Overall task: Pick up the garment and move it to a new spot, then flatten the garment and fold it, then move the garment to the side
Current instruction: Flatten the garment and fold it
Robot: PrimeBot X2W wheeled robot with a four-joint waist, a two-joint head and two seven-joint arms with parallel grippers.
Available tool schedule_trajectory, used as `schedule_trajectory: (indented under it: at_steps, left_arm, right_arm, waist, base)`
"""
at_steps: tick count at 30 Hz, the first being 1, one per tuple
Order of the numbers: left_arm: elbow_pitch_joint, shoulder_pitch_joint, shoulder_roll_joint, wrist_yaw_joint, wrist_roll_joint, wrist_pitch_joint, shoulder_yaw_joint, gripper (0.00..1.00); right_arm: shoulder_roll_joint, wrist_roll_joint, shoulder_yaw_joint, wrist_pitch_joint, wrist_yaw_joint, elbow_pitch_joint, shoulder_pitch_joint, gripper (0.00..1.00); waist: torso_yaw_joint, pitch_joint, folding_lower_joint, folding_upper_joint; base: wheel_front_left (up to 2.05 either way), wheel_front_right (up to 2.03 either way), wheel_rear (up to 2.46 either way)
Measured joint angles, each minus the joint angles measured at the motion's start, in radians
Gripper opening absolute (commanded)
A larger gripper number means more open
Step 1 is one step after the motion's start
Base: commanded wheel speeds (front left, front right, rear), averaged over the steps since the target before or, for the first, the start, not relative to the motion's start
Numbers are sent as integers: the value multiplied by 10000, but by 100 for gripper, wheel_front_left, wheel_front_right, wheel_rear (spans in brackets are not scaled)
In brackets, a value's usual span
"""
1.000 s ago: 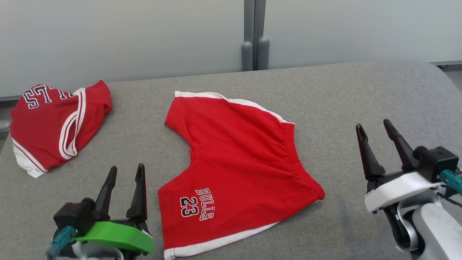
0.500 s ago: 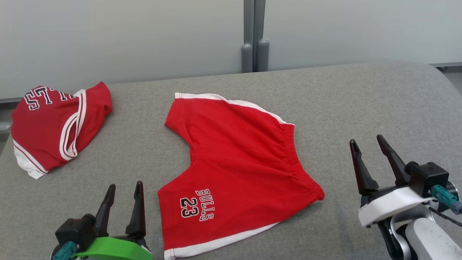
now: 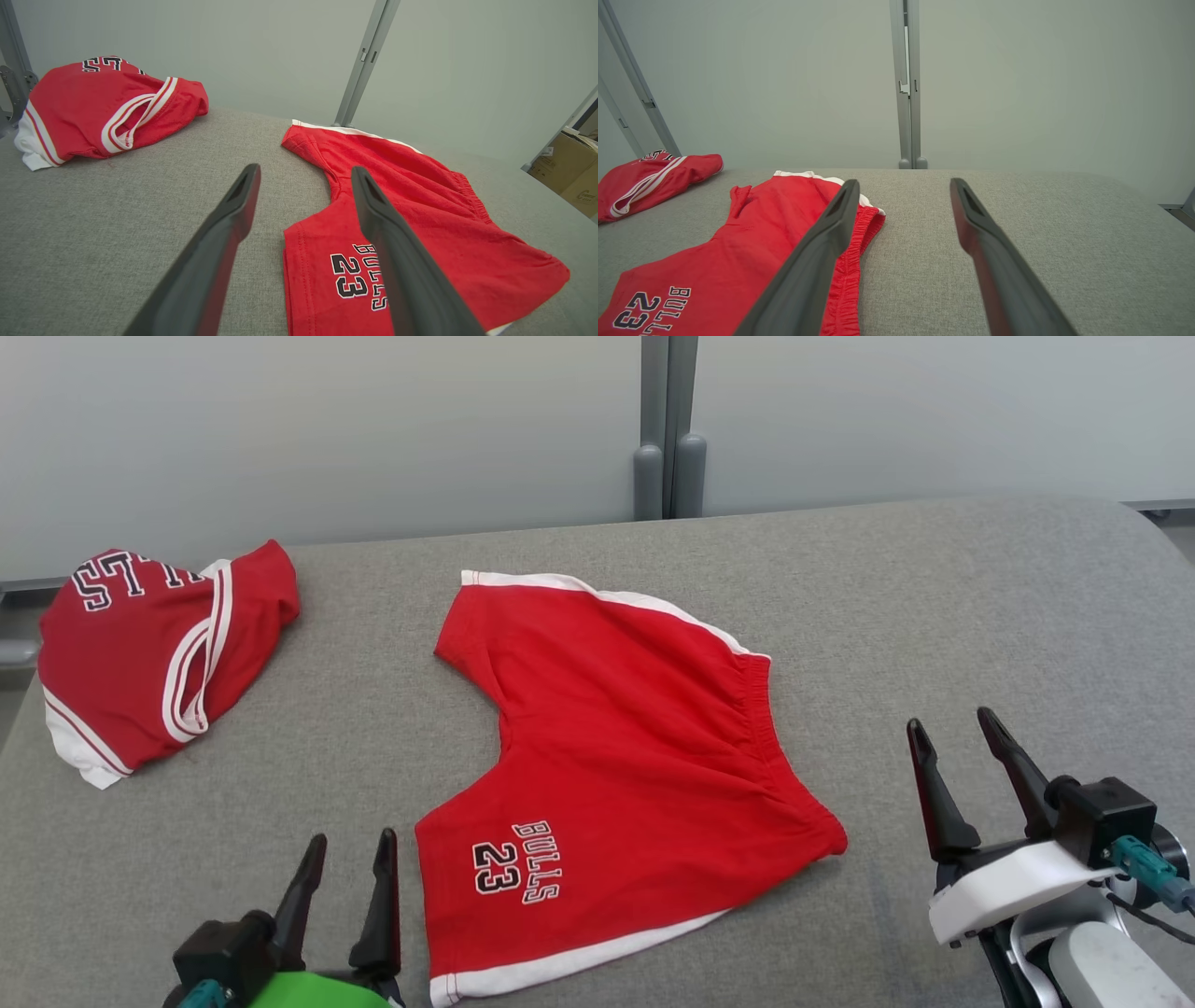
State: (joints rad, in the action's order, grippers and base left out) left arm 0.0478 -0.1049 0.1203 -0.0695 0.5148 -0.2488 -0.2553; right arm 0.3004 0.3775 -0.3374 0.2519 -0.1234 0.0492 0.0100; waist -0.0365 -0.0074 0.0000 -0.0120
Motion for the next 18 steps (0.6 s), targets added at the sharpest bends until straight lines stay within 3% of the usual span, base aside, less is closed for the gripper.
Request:
schedule_trajectory:
  at_steps: [14,18]
  left_arm:
    - [999,-1105,619,1323,355,1264,-1306,100]
    - [1335,-1109,623,1488,422,1442,-1379,100]
  right_arm:
    - [234,-104,-330,-2,527,729,606,100]
    - [205,-121,-324,-2,627,825,586,100]
  waist:
    - [340,438,0,0]
    - [380,543,1,0]
  base:
    - [0,0,0]
    - [0,0,0]
